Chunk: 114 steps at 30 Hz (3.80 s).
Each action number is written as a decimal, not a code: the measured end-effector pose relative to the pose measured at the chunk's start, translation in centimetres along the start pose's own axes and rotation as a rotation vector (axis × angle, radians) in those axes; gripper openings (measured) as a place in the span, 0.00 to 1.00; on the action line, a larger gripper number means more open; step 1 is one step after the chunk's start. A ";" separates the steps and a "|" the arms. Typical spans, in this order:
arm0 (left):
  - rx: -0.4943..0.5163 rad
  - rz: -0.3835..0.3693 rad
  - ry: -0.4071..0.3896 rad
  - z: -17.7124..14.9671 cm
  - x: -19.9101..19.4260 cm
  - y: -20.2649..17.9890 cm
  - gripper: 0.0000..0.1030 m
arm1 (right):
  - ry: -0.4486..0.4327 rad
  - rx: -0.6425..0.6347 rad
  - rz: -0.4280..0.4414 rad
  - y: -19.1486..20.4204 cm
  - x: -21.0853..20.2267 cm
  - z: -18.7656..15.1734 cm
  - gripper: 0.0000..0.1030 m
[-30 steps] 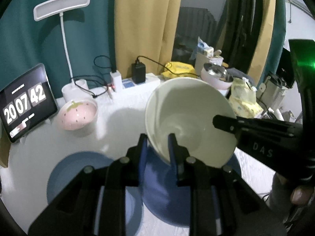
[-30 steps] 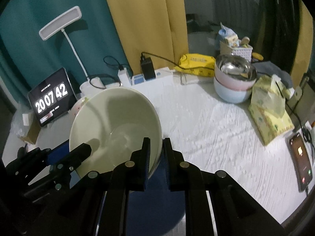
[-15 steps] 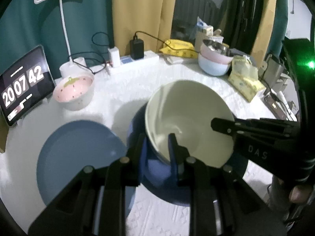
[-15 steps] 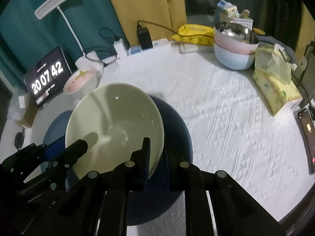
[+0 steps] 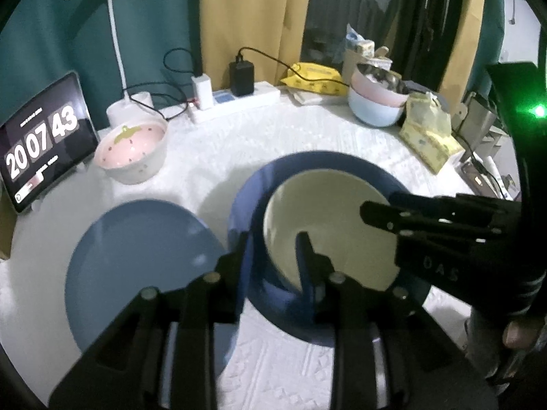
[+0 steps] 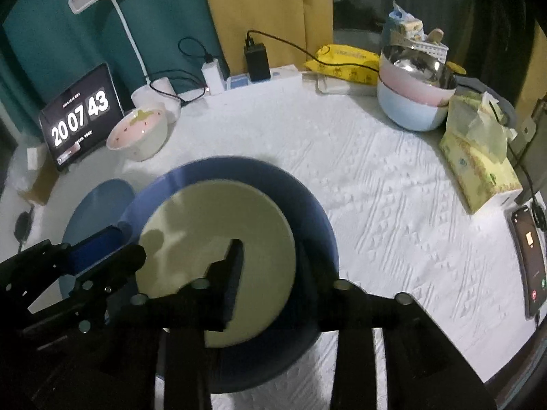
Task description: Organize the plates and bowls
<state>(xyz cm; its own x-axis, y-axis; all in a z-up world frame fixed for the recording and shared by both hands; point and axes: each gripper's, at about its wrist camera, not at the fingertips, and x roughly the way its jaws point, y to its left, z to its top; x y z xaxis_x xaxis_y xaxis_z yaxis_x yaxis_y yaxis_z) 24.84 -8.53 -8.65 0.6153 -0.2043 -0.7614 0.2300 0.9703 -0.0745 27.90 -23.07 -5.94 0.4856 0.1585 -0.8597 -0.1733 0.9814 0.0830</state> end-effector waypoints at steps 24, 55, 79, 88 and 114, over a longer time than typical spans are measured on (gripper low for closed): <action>-0.107 0.048 -0.143 3.0 -3.8 10.1 0.45 | -0.105 -0.055 0.021 7.0 -1.6 6.4 0.35; -0.217 0.111 -0.057 7.2 5.8 24.1 0.45 | 0.032 -0.118 0.028 17.7 11.5 13.9 0.35; -0.113 0.113 0.022 8.2 12.0 24.7 0.16 | 0.183 -0.028 0.065 17.9 19.5 14.4 0.15; -0.098 0.137 -0.078 8.9 6.0 22.9 0.16 | 0.081 -0.052 0.088 18.0 13.8 14.6 0.14; -0.044 -0.034 -0.125 3.9 -3.5 4.8 0.16 | -0.014 -0.012 0.064 4.5 -2.1 4.8 0.15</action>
<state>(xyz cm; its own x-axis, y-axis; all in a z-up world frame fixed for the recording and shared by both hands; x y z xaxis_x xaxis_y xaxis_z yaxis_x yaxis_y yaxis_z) 26.72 -3.65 -3.84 0.6976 -0.2491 -0.6718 0.2211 0.9667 -0.1288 30.21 -18.44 -1.38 0.4855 0.2221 -0.8455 -0.2147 0.9679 0.1310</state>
